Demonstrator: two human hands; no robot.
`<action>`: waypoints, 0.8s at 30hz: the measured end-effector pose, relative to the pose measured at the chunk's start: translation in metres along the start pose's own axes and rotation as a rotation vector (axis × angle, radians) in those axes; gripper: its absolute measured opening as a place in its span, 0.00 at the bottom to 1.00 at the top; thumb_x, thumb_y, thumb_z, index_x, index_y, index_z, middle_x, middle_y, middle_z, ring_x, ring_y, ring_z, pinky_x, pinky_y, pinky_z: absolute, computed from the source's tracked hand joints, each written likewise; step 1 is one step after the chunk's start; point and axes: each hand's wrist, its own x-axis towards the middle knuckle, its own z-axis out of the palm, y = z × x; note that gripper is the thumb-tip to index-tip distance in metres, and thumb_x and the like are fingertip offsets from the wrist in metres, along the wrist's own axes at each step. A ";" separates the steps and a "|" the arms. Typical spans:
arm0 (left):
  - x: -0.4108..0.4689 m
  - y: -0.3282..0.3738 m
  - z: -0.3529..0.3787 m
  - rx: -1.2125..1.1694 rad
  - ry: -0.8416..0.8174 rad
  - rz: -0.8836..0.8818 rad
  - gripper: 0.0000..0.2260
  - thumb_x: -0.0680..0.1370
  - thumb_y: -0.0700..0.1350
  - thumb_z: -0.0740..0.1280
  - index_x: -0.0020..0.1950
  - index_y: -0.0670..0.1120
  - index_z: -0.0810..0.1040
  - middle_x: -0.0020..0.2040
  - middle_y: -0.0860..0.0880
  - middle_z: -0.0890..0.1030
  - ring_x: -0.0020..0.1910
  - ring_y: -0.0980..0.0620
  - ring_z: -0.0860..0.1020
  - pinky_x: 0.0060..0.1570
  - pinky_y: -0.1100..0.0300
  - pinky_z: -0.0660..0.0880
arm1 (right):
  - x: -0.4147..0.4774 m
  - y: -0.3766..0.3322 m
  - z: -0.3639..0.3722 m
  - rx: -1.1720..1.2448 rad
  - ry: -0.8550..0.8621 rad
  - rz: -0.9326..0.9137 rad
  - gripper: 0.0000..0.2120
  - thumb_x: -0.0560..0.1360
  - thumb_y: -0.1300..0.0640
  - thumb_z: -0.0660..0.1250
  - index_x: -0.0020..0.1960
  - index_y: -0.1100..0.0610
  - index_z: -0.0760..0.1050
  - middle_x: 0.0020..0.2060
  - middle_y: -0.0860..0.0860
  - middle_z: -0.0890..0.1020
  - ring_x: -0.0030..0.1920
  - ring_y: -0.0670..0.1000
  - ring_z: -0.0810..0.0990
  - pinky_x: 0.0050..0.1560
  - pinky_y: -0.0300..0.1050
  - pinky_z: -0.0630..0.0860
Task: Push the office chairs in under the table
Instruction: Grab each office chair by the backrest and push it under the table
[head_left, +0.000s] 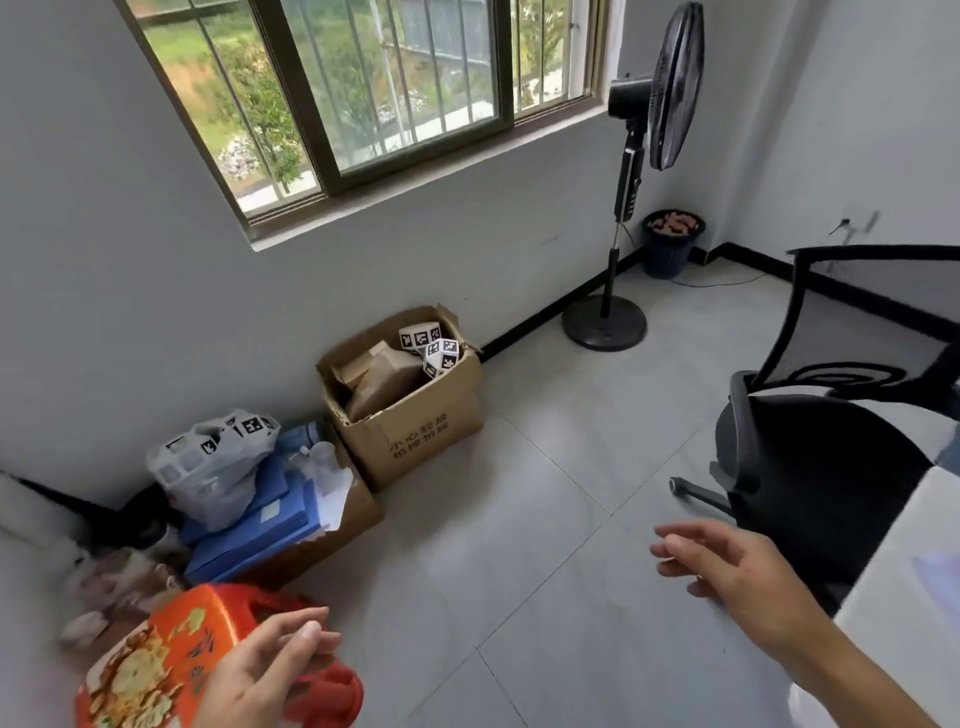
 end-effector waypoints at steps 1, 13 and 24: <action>0.024 0.003 0.005 0.035 -0.032 -0.030 0.07 0.77 0.39 0.64 0.48 0.43 0.82 0.42 0.43 0.86 0.45 0.43 0.83 0.46 0.49 0.77 | 0.017 -0.006 0.000 0.004 0.010 0.006 0.05 0.75 0.57 0.67 0.49 0.52 0.82 0.42 0.49 0.87 0.44 0.49 0.85 0.44 0.45 0.75; 0.364 0.129 0.088 0.086 -0.352 0.106 0.10 0.75 0.55 0.65 0.49 0.52 0.82 0.41 0.46 0.86 0.32 0.56 0.82 0.45 0.53 0.74 | 0.205 -0.053 -0.023 0.114 0.423 0.196 0.05 0.75 0.60 0.68 0.48 0.55 0.83 0.40 0.50 0.87 0.43 0.51 0.86 0.44 0.48 0.78; 0.510 0.314 0.328 0.349 -0.685 0.245 0.07 0.77 0.38 0.63 0.49 0.42 0.81 0.40 0.43 0.86 0.38 0.50 0.83 0.39 0.59 0.77 | 0.333 -0.049 -0.086 0.299 0.737 0.369 0.06 0.75 0.62 0.67 0.48 0.57 0.82 0.40 0.54 0.87 0.44 0.54 0.85 0.41 0.46 0.76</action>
